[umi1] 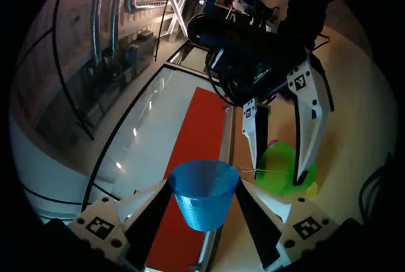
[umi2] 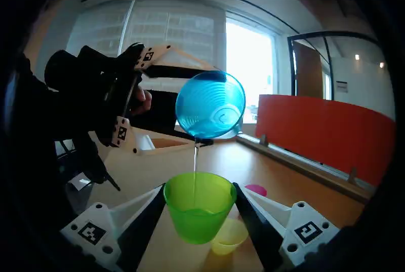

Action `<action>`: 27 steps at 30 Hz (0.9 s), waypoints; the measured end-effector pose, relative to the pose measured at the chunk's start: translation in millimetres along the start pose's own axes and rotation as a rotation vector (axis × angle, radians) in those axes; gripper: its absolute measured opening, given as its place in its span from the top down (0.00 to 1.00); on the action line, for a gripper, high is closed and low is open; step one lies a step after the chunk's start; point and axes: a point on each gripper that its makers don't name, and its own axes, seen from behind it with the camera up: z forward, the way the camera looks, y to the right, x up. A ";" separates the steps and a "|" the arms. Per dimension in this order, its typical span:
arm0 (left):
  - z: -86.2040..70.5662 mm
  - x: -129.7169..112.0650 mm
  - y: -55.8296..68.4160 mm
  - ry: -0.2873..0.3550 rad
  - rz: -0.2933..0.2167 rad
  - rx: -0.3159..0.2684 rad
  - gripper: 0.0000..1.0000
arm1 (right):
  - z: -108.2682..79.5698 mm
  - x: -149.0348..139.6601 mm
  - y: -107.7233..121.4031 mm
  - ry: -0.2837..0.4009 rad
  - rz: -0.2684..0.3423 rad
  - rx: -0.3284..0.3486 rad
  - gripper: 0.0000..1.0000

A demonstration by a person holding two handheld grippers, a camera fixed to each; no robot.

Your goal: Pour water

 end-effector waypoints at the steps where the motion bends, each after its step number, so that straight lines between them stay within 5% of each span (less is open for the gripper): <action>1: -0.1 0.2 0.1 0.000 0.001 0.000 0.14 | -0.1 0.1 0.0 0.000 0.001 0.000 0.05; 27: -1.7 3.5 1.7 0.008 0.029 0.006 0.14 | 1.4 0.0 -0.2 0.009 -0.001 -0.003 0.05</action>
